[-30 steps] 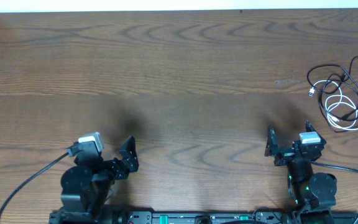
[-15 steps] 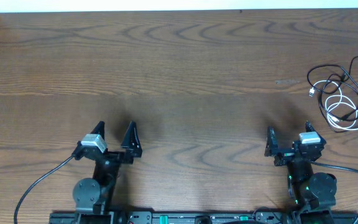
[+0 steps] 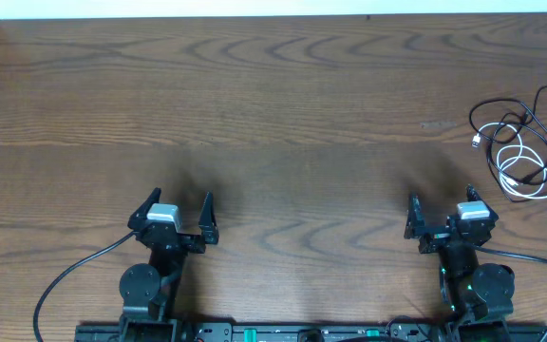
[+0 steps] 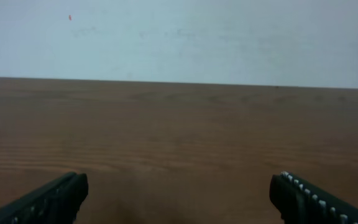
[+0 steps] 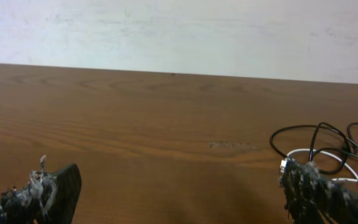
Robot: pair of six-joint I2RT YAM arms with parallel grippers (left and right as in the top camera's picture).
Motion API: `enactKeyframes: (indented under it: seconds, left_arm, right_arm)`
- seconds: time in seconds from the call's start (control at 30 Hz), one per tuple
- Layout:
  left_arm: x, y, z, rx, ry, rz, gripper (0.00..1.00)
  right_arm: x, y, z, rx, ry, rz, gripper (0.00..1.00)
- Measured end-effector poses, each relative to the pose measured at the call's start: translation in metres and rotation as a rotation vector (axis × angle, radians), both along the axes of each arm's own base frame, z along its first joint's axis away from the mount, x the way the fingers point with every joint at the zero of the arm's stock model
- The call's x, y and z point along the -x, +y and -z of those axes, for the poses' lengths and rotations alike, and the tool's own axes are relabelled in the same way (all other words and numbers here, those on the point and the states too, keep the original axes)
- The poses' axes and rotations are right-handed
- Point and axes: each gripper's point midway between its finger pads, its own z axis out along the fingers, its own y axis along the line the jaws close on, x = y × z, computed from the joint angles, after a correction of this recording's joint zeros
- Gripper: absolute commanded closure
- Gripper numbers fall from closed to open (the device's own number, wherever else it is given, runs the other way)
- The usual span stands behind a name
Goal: Untangle cables
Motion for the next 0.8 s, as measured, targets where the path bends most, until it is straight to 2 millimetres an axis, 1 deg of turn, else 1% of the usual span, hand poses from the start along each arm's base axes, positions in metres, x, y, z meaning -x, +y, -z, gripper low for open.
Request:
enactKeyframes:
  seconds: [0.13,0.8]
  left_arm:
    - [0.0,0.0026,0.0008,-0.018,0.004,-0.013,0.02]
    - [0.0,0.0031,0.001,-0.022,0.005,-0.016,0.02]
  right_arm:
    - [0.0,0.0001,0.0,0.0,0.0,0.0,0.01]
    - [0.0,0.0,0.0,0.0,0.0,0.0,0.01]
